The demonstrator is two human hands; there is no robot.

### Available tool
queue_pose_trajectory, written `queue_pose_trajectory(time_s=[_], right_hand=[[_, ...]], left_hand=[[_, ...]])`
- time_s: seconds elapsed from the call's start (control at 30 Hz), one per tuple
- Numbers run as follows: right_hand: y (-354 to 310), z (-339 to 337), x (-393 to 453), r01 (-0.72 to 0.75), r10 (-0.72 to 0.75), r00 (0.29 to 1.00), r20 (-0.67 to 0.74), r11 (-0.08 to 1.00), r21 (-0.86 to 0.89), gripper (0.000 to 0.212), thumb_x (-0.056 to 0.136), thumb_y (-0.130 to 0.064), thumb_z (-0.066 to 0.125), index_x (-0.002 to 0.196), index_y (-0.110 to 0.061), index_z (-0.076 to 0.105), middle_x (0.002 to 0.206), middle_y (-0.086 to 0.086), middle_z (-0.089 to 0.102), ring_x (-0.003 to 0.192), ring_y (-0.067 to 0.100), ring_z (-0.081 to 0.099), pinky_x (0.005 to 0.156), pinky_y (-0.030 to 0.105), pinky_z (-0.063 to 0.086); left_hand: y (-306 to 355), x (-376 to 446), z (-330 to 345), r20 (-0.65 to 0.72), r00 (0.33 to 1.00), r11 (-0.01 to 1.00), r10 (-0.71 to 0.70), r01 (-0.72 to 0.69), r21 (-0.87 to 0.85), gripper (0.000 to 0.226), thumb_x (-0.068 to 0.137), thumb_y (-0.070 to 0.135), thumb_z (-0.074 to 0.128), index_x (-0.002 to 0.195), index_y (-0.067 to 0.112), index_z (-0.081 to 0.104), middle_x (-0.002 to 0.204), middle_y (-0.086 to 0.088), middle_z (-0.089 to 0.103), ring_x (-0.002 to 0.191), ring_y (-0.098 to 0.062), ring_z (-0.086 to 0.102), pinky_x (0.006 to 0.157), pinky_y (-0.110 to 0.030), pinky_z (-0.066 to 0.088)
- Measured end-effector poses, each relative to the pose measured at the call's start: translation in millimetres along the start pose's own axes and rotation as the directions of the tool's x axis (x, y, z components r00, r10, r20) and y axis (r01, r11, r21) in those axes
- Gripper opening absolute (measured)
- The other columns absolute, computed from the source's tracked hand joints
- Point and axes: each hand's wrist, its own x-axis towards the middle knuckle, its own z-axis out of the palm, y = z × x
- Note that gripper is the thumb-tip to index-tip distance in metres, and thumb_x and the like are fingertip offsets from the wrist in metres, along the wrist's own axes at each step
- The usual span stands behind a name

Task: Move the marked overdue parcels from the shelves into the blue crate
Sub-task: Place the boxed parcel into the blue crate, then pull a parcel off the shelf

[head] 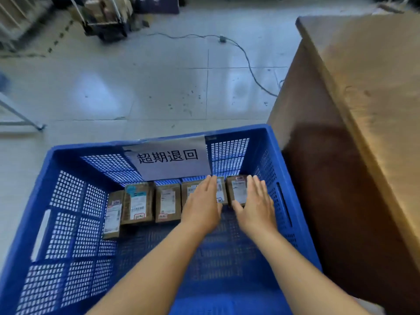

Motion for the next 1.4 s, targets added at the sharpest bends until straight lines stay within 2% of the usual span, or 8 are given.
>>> queue_pose_trajectory(time_s=[0.3,0.43,0.7,1.0,1.17,1.4], right_hand=[[-28,-83,-125,-0.023,0.016,0.98,-0.198,0.999,-0.033,0.077,0.098,-0.036,0.046,0.153,-0.019,-0.005,0.161,-0.003,-0.008,0.147,0.015,-0.014,0.12,0.036,0.001],[-27,-116,-189,-0.06,0.054,0.95,-0.308,0.998,-0.008,0.077,0.097,-0.038,0.046,0.153,-0.018,-0.001,0.161,-0.002,-0.006,0.148,0.016,-0.013,0.12,0.037,0.001],[3,-172,-292,-0.182,0.179,0.854,-0.489,0.982,0.042,0.074,0.096,-0.04,0.048,0.153,-0.018,0.006,0.162,0.001,-0.003,0.148,0.018,-0.009,0.119,0.038,0.001],[87,-221,-395,-0.361,0.394,0.679,-0.619,0.914,0.185,0.074,0.096,-0.041,0.048,0.154,-0.018,0.007,0.162,-0.001,-0.002,0.148,0.017,-0.01,0.119,0.039,0.0],[153,-241,-454,-0.449,0.496,0.592,-0.635,0.857,0.252,0.073,0.096,-0.04,0.047,0.153,-0.019,0.006,0.162,-0.001,-0.002,0.148,0.017,-0.01,0.12,0.04,0.001],[252,-263,-545,-0.535,0.592,0.49,-0.64,0.784,0.315,0.073,0.096,-0.039,0.047,0.153,-0.016,0.008,0.162,0.001,-0.002,0.148,0.021,-0.008,0.121,0.04,0.004]], left_hand=[[57,-105,-70,-0.122,0.964,0.97,0.236,-0.227,0.084,0.073,0.097,0.026,0.05,0.152,0.018,0.004,0.16,0.001,0.002,0.147,-0.015,0.005,0.118,-0.032,0.009],[86,-154,-87,-0.149,0.917,0.928,0.37,-0.358,0.103,0.073,0.096,0.027,0.049,0.152,0.018,0.005,0.16,0.0,0.003,0.147,-0.016,0.007,0.119,-0.032,0.011],[152,-236,-92,-0.108,0.801,0.807,0.589,-0.577,0.125,0.072,0.096,0.031,0.049,0.153,0.019,0.006,0.161,0.002,0.003,0.147,-0.017,0.008,0.119,-0.034,0.013],[256,-311,-50,-0.006,0.629,0.622,0.778,-0.768,0.15,0.073,0.096,0.034,0.05,0.153,0.024,0.006,0.16,0.005,0.005,0.147,-0.016,0.009,0.119,-0.036,0.012],[324,-362,-10,0.084,0.511,0.495,0.855,-0.855,0.155,0.074,0.096,0.035,0.05,0.153,0.024,0.005,0.16,0.005,0.005,0.147,-0.016,0.01,0.118,-0.035,0.013],[415,-443,64,0.165,0.381,0.369,0.91,-0.924,0.102,0.073,0.095,0.034,0.052,0.153,0.022,0.009,0.16,0.004,0.01,0.146,-0.017,0.014,0.117,-0.034,0.017]])
